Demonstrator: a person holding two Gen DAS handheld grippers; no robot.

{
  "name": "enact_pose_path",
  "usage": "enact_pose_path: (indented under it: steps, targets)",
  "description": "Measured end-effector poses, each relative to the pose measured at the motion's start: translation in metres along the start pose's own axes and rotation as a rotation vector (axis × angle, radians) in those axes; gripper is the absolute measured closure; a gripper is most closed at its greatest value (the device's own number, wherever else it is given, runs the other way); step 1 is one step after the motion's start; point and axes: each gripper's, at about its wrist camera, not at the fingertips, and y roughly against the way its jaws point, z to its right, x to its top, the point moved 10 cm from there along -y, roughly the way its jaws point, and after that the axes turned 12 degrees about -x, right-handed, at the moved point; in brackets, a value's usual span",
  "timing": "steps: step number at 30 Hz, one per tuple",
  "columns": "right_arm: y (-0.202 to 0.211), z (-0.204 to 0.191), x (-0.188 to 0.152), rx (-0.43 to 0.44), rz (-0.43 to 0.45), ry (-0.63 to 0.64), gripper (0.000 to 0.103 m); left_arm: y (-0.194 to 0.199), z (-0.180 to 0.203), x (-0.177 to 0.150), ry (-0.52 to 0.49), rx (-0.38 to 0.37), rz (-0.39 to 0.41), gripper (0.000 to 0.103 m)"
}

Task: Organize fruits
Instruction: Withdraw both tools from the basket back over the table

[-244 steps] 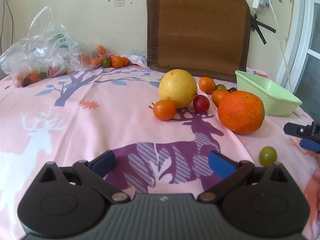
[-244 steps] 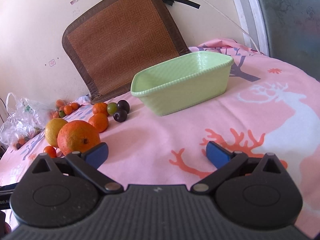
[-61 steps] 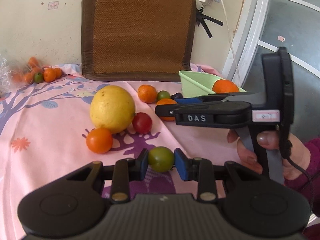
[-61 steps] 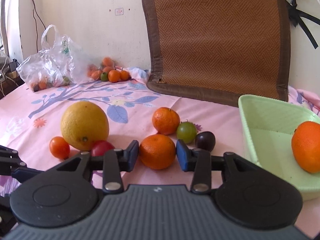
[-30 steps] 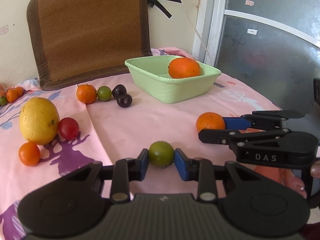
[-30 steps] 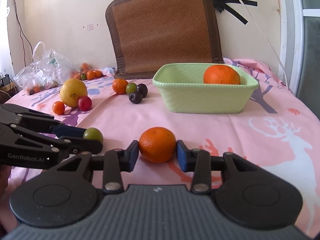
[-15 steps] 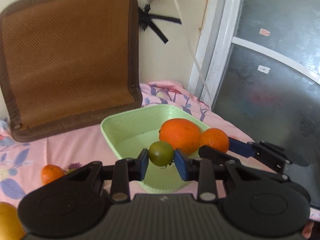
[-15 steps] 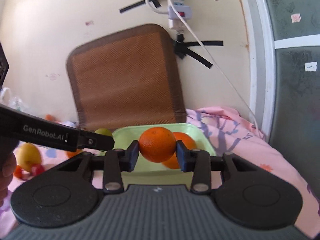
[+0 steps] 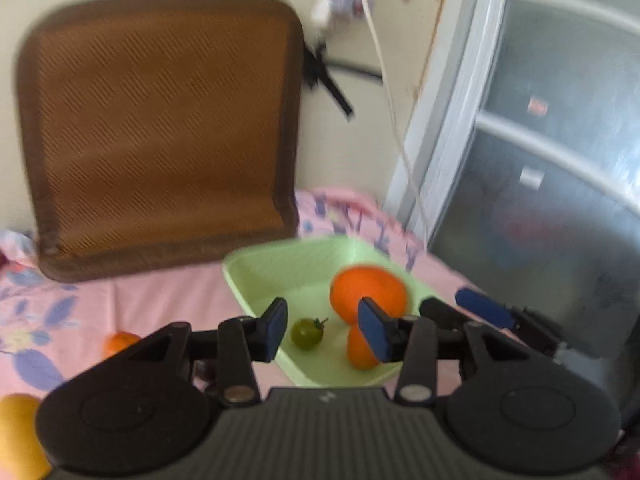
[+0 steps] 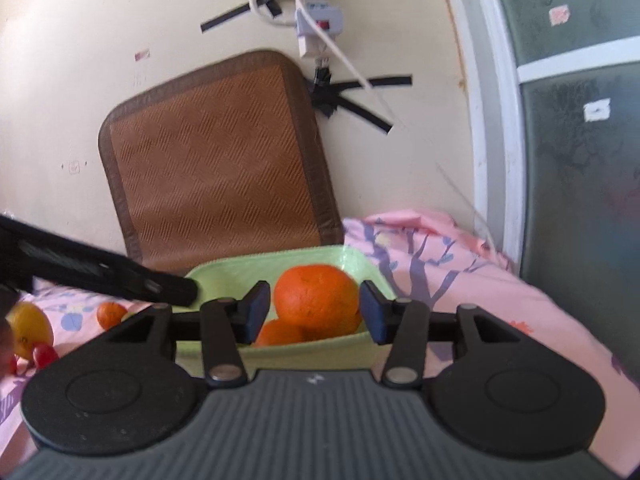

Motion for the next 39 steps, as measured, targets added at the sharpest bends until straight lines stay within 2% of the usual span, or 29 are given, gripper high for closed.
enact_pose_path:
  steps: [3, 7, 11, 14, 16, 19, 22, 26, 33, 39]
  targets:
    - [0.009, 0.009, 0.007, -0.021, 0.030, -0.058, 0.051, 0.064, -0.018, 0.009, 0.019, 0.060, 0.111, 0.054]
    - [0.024, -0.001, 0.008, 0.027, 0.017, -0.087, 0.052, 0.138, -0.062, -0.008, 0.060, 0.227, 0.161, 0.054]
    - [0.045, -0.046, -0.004, 0.143, -0.024, -0.041, 0.052, 0.183, -0.108, -0.042, 0.156, 0.425, 0.135, 0.054]
    - [0.061, -0.086, -0.020, 0.245, -0.084, -0.018, 0.052, 0.198, -0.129, -0.070, 0.219, 0.522, 0.094, 0.054]
    - [0.068, -0.111, -0.034, 0.309, -0.143, -0.007, 0.052, 0.201, -0.135, -0.084, 0.224, 0.570, 0.067, 0.054]
    - [0.074, -0.138, -0.054, 0.359, -0.233, 0.007, 0.052, 0.200, -0.143, -0.101, 0.229, 0.602, 0.033, 0.054]
    - [0.079, -0.147, -0.058, 0.347, -0.247, 0.031, 0.052, 0.204, -0.153, -0.118, 0.247, 0.612, 0.015, 0.054]
    - [0.077, -0.152, -0.067, 0.330, -0.314, 0.008, 0.052, 0.203, -0.163, -0.130, 0.258, 0.638, 0.000, 0.054]
    - [0.075, -0.159, -0.073, 0.302, -0.315, 0.055, 0.052, 0.202, -0.161, -0.133, 0.218, 0.659, 0.002, 0.050]
    - [0.074, -0.159, -0.074, 0.300, -0.322, 0.059, 0.051, 0.201, -0.163, -0.134, 0.227, 0.654, 0.008, 0.049]
